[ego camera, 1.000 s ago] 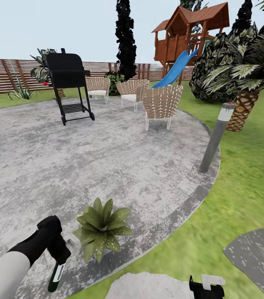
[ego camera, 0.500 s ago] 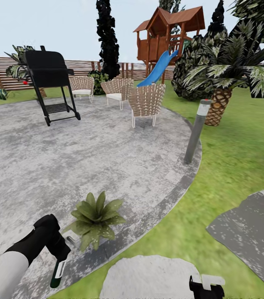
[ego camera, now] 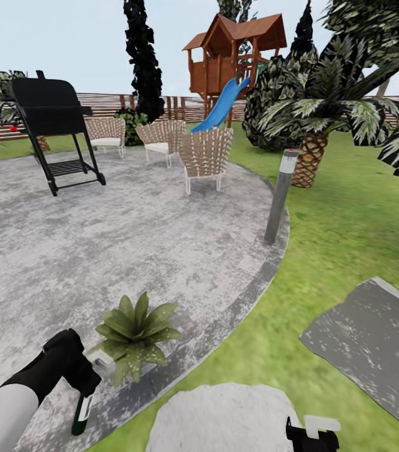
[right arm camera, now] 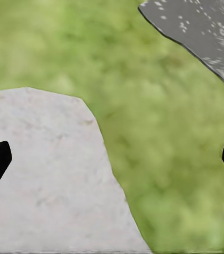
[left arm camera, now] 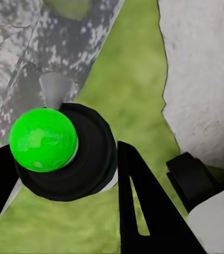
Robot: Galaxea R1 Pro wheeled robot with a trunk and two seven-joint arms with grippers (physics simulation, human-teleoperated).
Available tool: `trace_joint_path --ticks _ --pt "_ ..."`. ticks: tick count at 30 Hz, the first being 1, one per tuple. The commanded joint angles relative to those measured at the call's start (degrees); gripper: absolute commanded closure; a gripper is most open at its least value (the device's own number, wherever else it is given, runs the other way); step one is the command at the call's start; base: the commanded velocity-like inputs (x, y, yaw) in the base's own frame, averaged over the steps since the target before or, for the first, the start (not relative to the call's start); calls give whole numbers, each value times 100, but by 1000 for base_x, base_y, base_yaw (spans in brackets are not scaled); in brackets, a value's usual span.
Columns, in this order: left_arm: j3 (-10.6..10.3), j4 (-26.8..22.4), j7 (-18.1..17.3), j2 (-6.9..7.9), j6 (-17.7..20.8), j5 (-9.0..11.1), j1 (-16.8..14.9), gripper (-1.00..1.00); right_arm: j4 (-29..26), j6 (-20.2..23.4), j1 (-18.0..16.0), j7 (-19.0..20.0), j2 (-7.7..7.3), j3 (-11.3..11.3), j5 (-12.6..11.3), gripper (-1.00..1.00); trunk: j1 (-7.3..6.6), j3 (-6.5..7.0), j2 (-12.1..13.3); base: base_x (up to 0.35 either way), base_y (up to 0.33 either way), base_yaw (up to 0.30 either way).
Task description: Pick up the pesticide atomizer in the garden and spray insectifuge to fully cover both potted plants in the garden.
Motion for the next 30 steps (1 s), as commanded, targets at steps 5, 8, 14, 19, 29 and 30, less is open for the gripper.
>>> trace_joint_path --ticks 5,8,14,19,29,30 --pt "-9 -17 -42 -37 20 33 0 100 9 -15 -6 -28 1 -38 60 -100 -1 -5 -2 -162 33 -158" --pt "-9 -32 -42 -34 20 37 0 100 9 -15 -6 -30 1 -37 60 -100 -1 -5 -2 -293 164 -18" --pt "-9 -49 -41 -33 20 39 0 100 9 -15 -6 -23 1 -36 60 -100 -1 -5 -2 -262 233 -21" --pt "-4 -87 -43 -33 28 39 0 100 9 -15 -6 -22 1 -36 60 -100 -1 -5 -2 -46 290 -228" --pt "-65 -153 -166 -25 81 -1 -93 100 9 -15 -6 -30 1 -37 60 -100 -1 -5 -2 124 176 -269" --pt "-68 -153 -311 0 71 -17 -96 100 9 -15 -6 -30 1 -37 60 -100 -1 -5 -2 9 7 -269"
